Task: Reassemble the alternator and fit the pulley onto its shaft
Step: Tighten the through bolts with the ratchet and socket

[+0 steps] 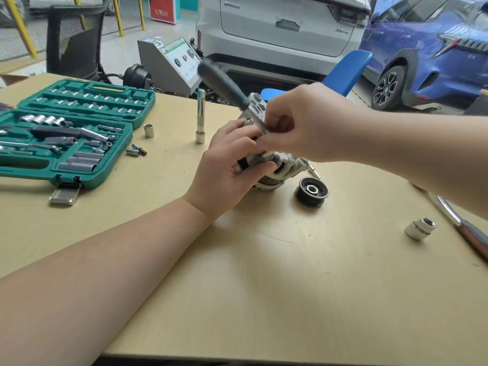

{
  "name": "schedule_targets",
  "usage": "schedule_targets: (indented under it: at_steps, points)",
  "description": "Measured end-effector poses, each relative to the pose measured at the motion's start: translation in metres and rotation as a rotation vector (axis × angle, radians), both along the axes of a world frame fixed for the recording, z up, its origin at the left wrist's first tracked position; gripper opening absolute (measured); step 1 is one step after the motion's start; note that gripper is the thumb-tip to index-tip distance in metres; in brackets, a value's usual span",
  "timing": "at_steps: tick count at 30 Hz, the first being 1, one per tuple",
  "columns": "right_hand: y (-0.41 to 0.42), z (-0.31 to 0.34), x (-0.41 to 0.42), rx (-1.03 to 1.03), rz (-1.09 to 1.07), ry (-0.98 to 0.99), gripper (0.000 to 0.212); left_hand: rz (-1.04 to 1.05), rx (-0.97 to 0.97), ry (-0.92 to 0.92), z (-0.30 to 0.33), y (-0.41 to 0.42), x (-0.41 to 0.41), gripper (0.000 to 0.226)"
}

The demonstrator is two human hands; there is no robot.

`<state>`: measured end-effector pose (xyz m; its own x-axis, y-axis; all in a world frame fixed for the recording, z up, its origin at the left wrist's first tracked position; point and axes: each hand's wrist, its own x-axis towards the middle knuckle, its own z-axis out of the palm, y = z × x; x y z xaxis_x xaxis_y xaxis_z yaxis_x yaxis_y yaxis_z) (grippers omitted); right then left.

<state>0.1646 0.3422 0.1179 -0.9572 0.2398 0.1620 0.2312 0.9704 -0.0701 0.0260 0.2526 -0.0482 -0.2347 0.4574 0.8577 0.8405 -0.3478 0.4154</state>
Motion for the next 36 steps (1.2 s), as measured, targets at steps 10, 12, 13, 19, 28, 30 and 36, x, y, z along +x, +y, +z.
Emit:
schedule_targets:
  at_steps: [10, 12, 13, 19, 28, 30, 36]
  points:
    - [0.032, -0.013, 0.028, 0.655, 0.758, 0.004, 0.017, 0.008, 0.017, -0.027, -0.001, 0.0, 0.001, 0.019]
    - [0.031, -0.019, 0.03, 0.517, 0.627, 0.09, 0.018, 0.01, 0.029, -0.029, -0.001, -0.001, 0.003, 0.021]
    - [0.028, -0.021, 0.03, 0.434, 0.559, 0.123, 0.023, 0.008, 0.034, -0.024, -0.001, -0.001, 0.003, 0.022]
    - [0.005, -0.019, 0.022, 0.271, 0.336, 0.115, 0.018, 0.042, 0.023, -0.015, 0.0, 0.0, 0.004, 0.022]
    - [-0.002, -0.002, -0.017, -0.343, -0.383, 0.02, 0.033, 0.044, -0.036, -0.047, -0.001, -0.002, 0.004, 0.026]
    - [0.001, -0.001, -0.009, -0.212, -0.255, -0.029, 0.035, 0.033, -0.028, -0.046, -0.002, -0.002, 0.004, 0.024]
    - [0.012, 0.003, 0.018, 0.363, 0.496, -0.107, 0.016, 0.009, 0.023, 0.005, 0.0, 0.001, 0.002, 0.016]
